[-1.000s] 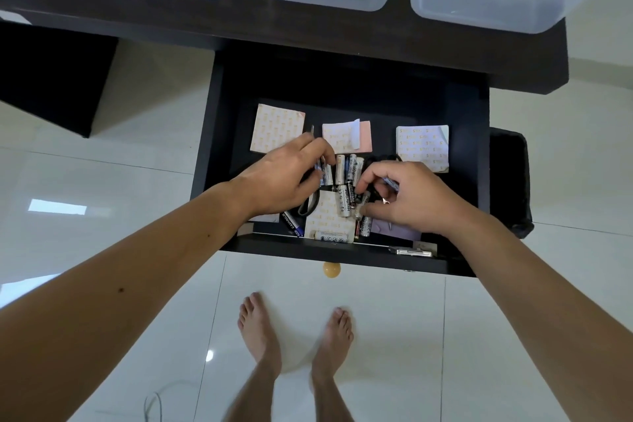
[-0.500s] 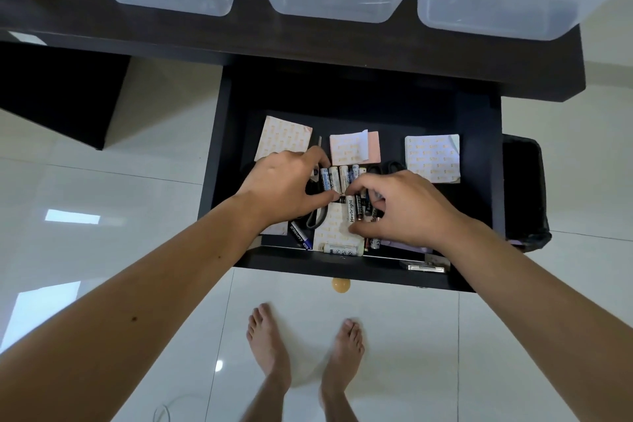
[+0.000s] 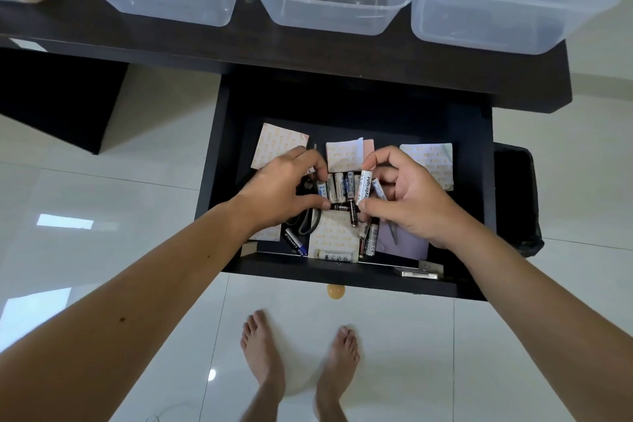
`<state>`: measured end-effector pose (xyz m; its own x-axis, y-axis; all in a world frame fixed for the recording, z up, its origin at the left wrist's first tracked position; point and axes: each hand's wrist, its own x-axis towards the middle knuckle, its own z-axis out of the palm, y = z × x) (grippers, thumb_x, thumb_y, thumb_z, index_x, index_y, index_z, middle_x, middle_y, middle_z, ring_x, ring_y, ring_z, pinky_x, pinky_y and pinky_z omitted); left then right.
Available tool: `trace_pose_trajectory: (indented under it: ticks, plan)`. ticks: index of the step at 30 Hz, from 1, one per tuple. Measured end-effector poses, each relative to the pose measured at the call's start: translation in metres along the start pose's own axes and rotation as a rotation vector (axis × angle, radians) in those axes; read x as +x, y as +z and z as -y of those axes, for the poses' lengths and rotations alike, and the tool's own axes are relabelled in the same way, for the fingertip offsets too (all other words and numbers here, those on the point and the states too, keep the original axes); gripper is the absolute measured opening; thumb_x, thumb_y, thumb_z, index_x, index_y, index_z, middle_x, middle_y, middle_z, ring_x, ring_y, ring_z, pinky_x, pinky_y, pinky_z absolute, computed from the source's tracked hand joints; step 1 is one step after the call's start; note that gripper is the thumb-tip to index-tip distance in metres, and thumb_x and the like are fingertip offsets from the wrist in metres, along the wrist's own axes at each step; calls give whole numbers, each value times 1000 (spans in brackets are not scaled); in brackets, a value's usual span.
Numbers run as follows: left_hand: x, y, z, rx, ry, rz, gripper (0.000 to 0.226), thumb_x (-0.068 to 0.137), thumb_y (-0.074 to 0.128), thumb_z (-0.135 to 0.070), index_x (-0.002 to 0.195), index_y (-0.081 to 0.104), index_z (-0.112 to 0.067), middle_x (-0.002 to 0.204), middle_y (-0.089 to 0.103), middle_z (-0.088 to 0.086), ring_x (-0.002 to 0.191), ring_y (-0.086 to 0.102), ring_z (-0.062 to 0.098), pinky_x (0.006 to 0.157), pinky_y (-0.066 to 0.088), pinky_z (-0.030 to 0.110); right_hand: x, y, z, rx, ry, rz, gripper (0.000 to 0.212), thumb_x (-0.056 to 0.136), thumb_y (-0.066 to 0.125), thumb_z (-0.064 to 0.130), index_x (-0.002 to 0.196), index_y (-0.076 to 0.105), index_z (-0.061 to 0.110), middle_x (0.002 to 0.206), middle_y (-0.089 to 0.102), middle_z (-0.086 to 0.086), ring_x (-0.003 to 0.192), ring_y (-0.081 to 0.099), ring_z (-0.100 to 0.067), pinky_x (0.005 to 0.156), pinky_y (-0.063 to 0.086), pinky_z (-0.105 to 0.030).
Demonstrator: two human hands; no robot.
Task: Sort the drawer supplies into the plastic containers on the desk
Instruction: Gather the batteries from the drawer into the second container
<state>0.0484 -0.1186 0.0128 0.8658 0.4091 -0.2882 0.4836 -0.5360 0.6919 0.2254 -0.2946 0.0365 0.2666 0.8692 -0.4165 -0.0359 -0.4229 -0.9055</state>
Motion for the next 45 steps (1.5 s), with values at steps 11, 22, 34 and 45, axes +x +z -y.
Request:
trace_pose_trajectory:
  ticks: [11, 22, 34, 45]
  plan:
    - [-3, 2, -2, -188, -5, -30, 17, 107, 59, -22, 122, 55, -30, 83, 62, -1, 49, 49, 7, 50, 47, 26, 10, 4, -1, -242, 26, -207, 16, 88, 86, 27, 87, 71, 21, 65, 66, 25, 64, 61, 7, 69, 46, -13]
    - [0, 3, -1, -80, -33, -76, 18, 96, 61, -9, 96, 55, -26, 104, 59, -5, 89, 58, 18, 74, 48, 31, 24, 19, -2, -673, 90, -421, 29, 79, 89, 49, 92, 81, 24, 106, 79, 6, 90, 71, -12, 75, 49, -24]
    - [3, 0, -7, 45, -167, -6, 56, 91, 80, -44, 139, 56, -31, 118, 65, -1, 109, 63, 19, 91, 59, 41, 29, 18, -7, -671, 85, -427, 27, 81, 90, 43, 96, 82, 22, 108, 79, 13, 90, 64, -8, 82, 52, -26]
    - [3, 0, -9, 28, -230, -28, 46, 84, 86, -46, 119, 67, -25, 112, 68, -2, 104, 64, 15, 85, 61, 37, 27, 19, -6, -687, 95, -409, 23, 82, 84, 42, 97, 76, 25, 92, 71, 15, 75, 68, -13, 65, 51, -25]
